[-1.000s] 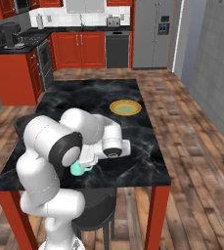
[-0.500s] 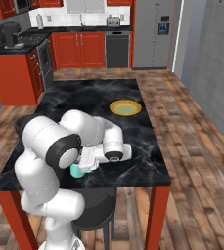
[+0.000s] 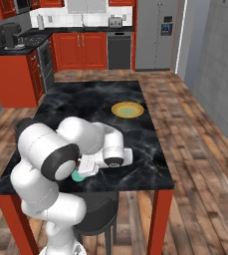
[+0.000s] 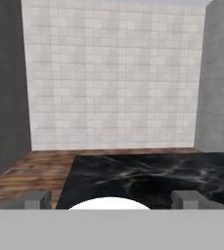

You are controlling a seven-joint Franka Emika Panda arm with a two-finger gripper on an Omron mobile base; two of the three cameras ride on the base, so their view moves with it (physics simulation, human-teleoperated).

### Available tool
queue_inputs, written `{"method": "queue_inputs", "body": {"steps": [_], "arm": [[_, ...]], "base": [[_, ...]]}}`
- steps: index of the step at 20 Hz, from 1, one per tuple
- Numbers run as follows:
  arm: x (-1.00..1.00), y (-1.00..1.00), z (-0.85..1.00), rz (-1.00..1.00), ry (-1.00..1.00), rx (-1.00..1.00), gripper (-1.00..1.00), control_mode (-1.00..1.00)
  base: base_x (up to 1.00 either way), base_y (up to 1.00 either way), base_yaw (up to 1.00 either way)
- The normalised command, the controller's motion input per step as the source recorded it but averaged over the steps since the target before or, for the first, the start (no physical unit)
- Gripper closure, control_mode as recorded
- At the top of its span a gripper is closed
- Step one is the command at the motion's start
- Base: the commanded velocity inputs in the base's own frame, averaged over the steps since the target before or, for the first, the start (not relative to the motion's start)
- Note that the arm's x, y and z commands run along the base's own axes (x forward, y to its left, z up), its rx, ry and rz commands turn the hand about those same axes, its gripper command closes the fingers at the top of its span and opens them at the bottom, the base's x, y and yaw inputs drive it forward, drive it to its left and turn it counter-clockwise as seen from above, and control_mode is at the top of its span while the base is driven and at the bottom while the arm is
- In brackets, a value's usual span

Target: Pick up the marshmallow and place it in the cup of hot chocolate on the dining counter.

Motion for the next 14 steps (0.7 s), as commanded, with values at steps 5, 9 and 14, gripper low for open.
{"method": "queue_inputs", "body": {"steps": [5, 9, 14], "arm": [[-0.16, 0.03, 0.16, 0.0, -0.02, 0.0, -1.0, -1.0], [-0.22, 0.03, 0.51, 0.0, -0.04, 0.0, -1.0, -1.0], [-0.34, 0.09, 0.62, 0.0, -0.07, 0.0, -1.0, -1.0]], "base": [[0.0, 0.0, 0.0], [0.0, 0.0, 0.0], [0.0, 0.0, 0.0]]}}
